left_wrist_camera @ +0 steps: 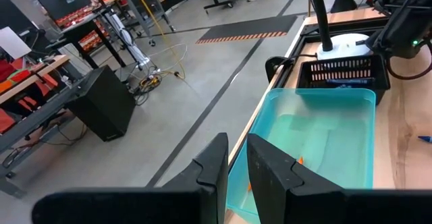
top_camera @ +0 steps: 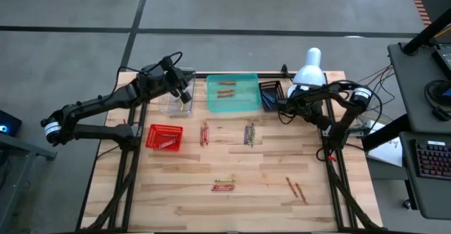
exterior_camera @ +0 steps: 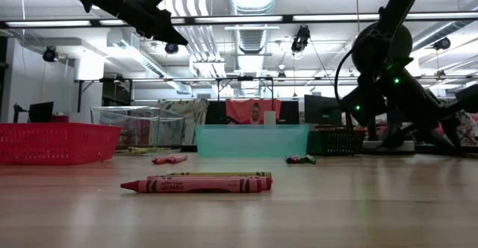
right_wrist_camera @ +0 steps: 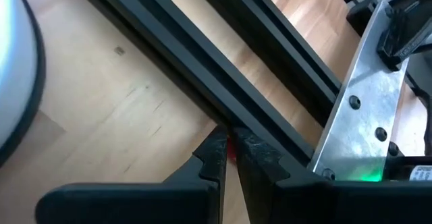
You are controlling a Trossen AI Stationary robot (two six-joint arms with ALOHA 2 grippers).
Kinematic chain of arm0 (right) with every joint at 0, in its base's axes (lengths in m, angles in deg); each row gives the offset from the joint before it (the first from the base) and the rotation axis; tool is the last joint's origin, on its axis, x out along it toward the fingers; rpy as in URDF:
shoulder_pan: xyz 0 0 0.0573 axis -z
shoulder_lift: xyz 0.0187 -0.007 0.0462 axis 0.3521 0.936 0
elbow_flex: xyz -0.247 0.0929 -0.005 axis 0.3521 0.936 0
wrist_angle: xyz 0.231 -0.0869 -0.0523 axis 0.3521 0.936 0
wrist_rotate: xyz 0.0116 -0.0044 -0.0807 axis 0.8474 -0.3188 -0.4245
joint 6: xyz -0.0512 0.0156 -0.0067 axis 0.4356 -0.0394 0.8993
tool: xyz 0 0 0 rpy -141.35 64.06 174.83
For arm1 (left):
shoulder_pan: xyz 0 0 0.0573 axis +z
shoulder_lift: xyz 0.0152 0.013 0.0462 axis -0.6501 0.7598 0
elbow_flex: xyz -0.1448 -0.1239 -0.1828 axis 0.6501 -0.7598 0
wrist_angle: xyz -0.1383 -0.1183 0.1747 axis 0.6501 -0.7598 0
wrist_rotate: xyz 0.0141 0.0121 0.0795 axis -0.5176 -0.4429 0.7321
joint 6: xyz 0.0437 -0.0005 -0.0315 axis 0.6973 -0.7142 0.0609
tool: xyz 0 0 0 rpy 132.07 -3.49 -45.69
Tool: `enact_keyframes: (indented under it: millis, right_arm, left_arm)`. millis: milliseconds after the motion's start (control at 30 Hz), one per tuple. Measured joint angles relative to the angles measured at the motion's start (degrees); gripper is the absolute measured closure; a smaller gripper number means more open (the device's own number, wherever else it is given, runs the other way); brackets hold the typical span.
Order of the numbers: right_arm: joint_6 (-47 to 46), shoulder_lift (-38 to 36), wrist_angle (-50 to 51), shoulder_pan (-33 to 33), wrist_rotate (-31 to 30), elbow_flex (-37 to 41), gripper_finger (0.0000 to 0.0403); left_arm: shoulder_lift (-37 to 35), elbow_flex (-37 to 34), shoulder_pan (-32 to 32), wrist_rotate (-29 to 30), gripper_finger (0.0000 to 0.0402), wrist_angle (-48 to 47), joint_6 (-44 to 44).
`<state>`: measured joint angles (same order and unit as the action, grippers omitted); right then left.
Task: Sort crayons
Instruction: Put the red crayon into the red bin
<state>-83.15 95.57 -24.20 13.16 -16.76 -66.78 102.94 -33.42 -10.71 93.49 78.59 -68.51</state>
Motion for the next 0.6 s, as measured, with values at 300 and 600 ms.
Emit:
enact_keyframes:
  millis: [300, 600]
  right_arm:
    - [2.57, 0.35, 2.23, 0.00, 6.53, 0.00, 0.0376]
    - [7.75, -1.92, 2.37, -3.92, 18.37, -2.33, 0.0376]
  left_arm:
    - [0.00, 0.00, -0.01, 0.00, 0.0363, -0.02, 0.00]
    - [0.00, 0.00, 0.00, -0.01, 0.0363, 0.00, -0.02]
